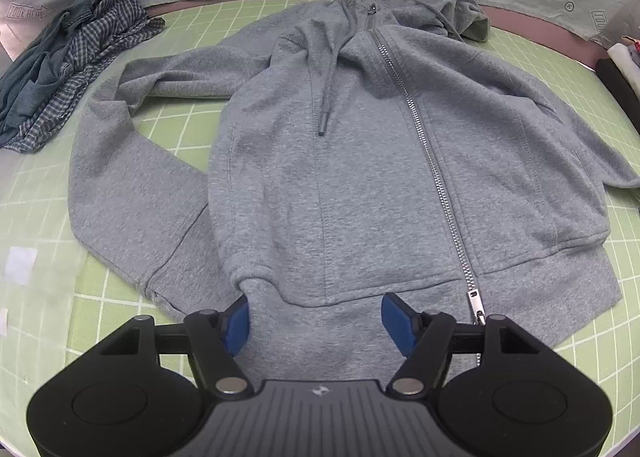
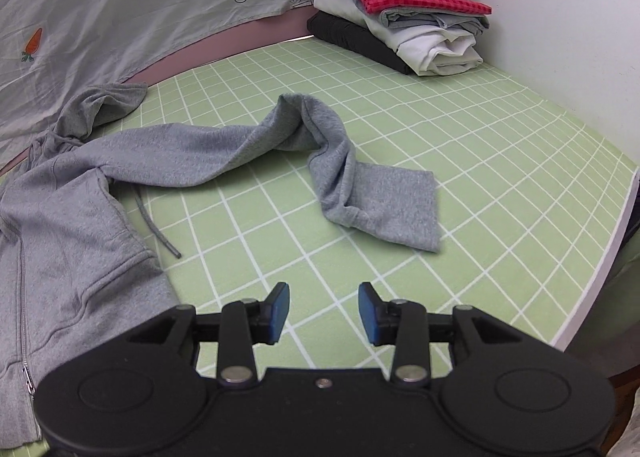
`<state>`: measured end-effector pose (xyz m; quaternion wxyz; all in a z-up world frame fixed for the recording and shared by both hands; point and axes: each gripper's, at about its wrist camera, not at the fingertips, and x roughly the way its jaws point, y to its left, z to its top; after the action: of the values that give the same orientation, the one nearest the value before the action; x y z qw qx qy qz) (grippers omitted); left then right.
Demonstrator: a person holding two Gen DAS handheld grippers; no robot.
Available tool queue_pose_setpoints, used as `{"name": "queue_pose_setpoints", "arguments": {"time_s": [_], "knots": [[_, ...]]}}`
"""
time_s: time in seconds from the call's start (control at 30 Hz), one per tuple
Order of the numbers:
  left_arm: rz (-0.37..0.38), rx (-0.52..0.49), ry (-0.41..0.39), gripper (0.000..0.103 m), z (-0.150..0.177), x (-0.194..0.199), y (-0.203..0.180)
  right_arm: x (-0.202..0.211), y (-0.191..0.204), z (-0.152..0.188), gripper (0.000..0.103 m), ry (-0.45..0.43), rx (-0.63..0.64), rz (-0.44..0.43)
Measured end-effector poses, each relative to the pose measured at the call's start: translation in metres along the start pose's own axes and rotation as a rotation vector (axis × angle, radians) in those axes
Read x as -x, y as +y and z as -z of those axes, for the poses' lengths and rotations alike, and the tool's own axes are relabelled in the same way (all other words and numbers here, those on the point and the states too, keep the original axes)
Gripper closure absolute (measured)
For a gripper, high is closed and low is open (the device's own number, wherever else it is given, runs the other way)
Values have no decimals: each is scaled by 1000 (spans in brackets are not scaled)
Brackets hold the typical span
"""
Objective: Fold clothes
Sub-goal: 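Open both grippers and release the hoodie hem and sleeve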
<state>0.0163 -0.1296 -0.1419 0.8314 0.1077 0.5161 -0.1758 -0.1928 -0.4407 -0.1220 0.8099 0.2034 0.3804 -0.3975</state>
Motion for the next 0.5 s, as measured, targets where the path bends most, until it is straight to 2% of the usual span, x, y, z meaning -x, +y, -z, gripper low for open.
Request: {"name": "queue_pose_setpoints", "arguments": {"time_s": [0.13,0.23,0.37,0.5], "knots": [[-54,57,-18,23,4,5,-25,-19,-24,-16,64,13,27,-19],[-106,95,-39,22,3,11,-48,-33,-46,-35,64,20,35,-58],[-177,147,-87,18,0,21,-75,-52,-71,-60,63,13,110,-105],[-215,184,-79,18,1,20,-100,-79,-95,-77,63,40,167,-141]]}}
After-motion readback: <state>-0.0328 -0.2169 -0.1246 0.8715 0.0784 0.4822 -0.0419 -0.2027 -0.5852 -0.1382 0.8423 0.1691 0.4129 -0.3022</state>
